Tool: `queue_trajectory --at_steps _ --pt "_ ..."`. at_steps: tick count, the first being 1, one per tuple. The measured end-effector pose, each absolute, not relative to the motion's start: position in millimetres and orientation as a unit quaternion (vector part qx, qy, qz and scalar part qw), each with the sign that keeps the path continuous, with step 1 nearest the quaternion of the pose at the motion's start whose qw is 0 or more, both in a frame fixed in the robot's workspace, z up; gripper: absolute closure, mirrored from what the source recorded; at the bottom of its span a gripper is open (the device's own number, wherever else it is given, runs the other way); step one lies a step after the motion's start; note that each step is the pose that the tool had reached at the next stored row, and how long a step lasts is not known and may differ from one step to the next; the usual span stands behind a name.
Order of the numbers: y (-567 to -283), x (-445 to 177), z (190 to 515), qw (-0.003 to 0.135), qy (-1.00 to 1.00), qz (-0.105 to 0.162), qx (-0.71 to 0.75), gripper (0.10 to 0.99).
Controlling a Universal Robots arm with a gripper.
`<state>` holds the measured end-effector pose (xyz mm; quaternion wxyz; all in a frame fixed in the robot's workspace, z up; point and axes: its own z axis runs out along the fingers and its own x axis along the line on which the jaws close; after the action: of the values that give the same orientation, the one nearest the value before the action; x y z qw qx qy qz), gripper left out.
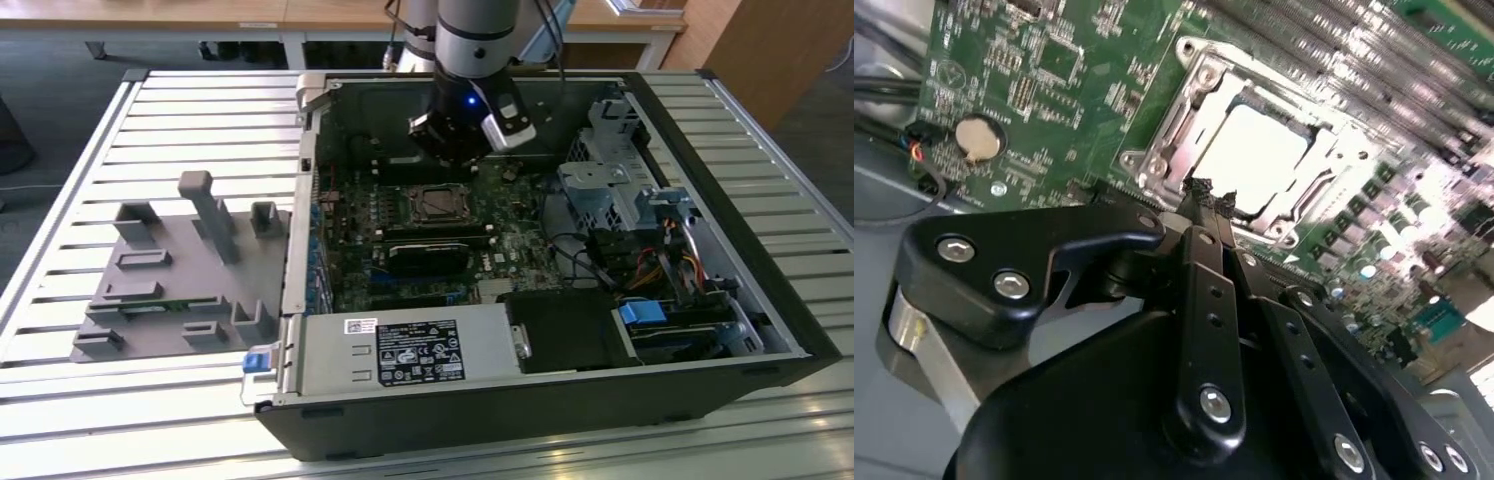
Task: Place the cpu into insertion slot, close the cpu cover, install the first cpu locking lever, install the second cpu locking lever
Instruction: 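Install the second cpu locking lever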
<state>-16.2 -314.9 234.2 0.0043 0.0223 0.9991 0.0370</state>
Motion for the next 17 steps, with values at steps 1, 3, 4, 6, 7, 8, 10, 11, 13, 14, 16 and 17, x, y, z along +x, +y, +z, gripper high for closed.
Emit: queue_trajectory --at_steps 1,3,4,6,7,8,10,11,13,14,16,17 --pt "-317.5 -16.2 234.2 0.004 0.999 0.037 0.022 0.98" --pt "-323.9 -16.2 234.2 0.004 0.999 0.037 0.022 0.98" --pt "-327.5 -16.2 234.2 0.004 0.999 0.037 0.022 0.98" --pt "-335.1 -16.2 234.2 0.004 0.999 0.037 0.022 0.98" --pt "-338.5 -16.2 234.1 0.004 0.999 0.037 0.022 0.98" --pt "-341.4 -16.2 234.1 0.004 0.999 0.037 0.022 0.98" --pt "-344.3 -16.2 233.9 0.002 0.999 0.037 0.022 0.98" --pt "-345.1 -16.2 233.6 0.001 0.999 0.038 0.022 0.98" --pt "-346.5 -16.2 233.1 -0.002 0.999 0.042 0.022 0.98" --pt "-347.4 -16.2 232.8 -0.002 0.999 0.045 0.022 0.98" --pt "-349.6 -16.2 232.3 -0.003 0.998 0.055 0.022 0.98" --pt "-351.4 -16.2 232.2 -0.003 0.998 0.058 0.022 0.98"
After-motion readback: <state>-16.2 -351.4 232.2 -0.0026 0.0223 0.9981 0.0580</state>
